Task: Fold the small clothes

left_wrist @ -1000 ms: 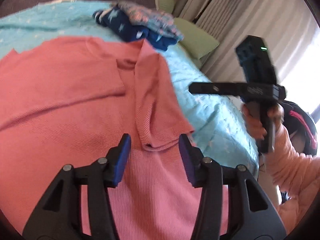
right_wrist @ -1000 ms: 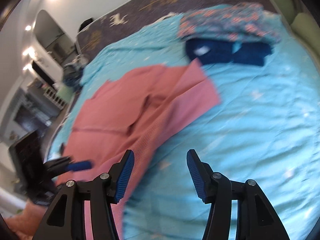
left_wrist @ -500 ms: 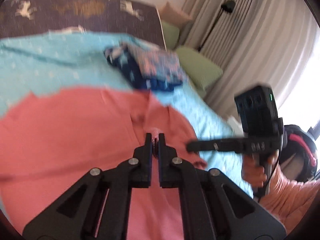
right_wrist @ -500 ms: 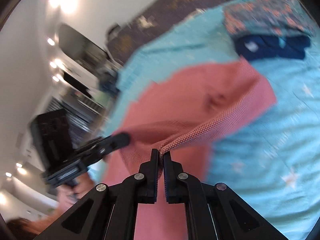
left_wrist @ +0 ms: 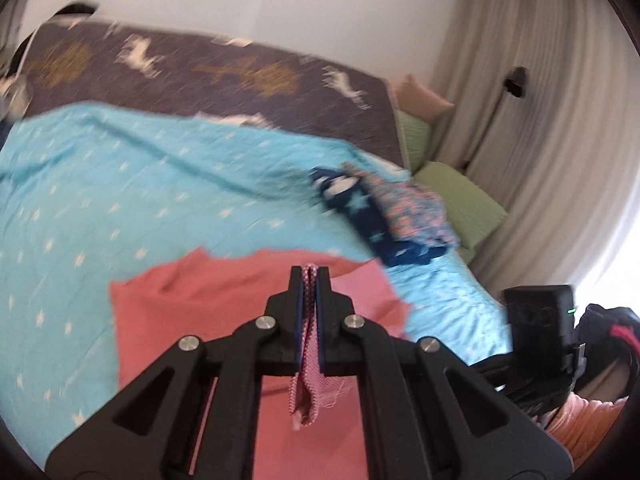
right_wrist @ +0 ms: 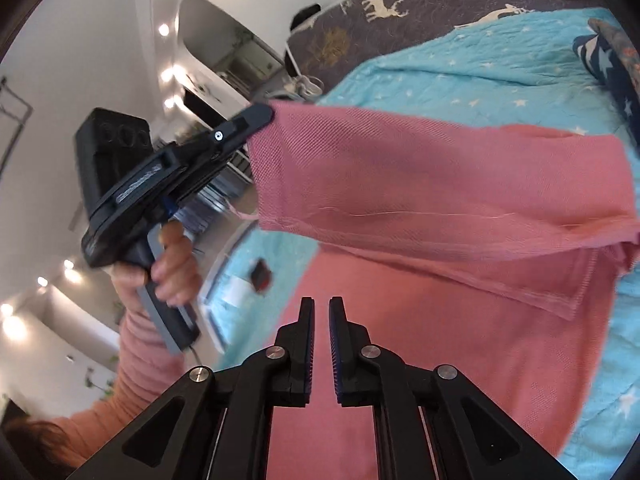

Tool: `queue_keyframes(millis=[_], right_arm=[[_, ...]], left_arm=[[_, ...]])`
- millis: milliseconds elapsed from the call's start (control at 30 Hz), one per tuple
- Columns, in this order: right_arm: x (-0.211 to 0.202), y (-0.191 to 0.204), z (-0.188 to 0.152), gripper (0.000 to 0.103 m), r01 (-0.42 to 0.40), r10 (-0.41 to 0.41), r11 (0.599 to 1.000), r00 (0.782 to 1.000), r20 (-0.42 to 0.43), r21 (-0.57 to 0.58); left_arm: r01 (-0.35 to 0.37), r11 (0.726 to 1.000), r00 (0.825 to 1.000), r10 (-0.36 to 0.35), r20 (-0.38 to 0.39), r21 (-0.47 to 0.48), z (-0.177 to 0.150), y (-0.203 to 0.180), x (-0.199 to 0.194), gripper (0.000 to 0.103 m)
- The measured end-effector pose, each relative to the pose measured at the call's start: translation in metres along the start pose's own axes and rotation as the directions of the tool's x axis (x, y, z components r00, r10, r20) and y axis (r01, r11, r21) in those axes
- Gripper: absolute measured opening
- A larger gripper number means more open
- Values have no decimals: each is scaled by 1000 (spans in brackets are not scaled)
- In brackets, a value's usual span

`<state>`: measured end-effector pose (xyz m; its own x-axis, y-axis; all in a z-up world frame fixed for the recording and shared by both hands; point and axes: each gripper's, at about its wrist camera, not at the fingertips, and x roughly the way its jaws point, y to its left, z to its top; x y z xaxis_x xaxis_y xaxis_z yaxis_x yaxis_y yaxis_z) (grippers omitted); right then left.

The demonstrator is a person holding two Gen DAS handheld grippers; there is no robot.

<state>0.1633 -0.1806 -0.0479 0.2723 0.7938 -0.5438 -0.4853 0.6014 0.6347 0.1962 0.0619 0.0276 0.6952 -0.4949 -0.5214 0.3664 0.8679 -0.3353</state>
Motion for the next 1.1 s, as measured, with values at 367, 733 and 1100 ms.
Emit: queue_keyframes(millis=[367,733,1100], right_arm=[[-45,-73,-12,22,445,-451,892,891,59,82],[-66,-98,-17,42,578,-583,812,807,87,82],[-28,-117,8,47,649,-649,760,760,23,3]], left_arm=[[-122,949,981,71,-182,-289,-72,94,44,38],[-123,980,950,72,-305,-153,-106,48,77,7],[-109,993,993,111,-42,37,5,6,24,6]])
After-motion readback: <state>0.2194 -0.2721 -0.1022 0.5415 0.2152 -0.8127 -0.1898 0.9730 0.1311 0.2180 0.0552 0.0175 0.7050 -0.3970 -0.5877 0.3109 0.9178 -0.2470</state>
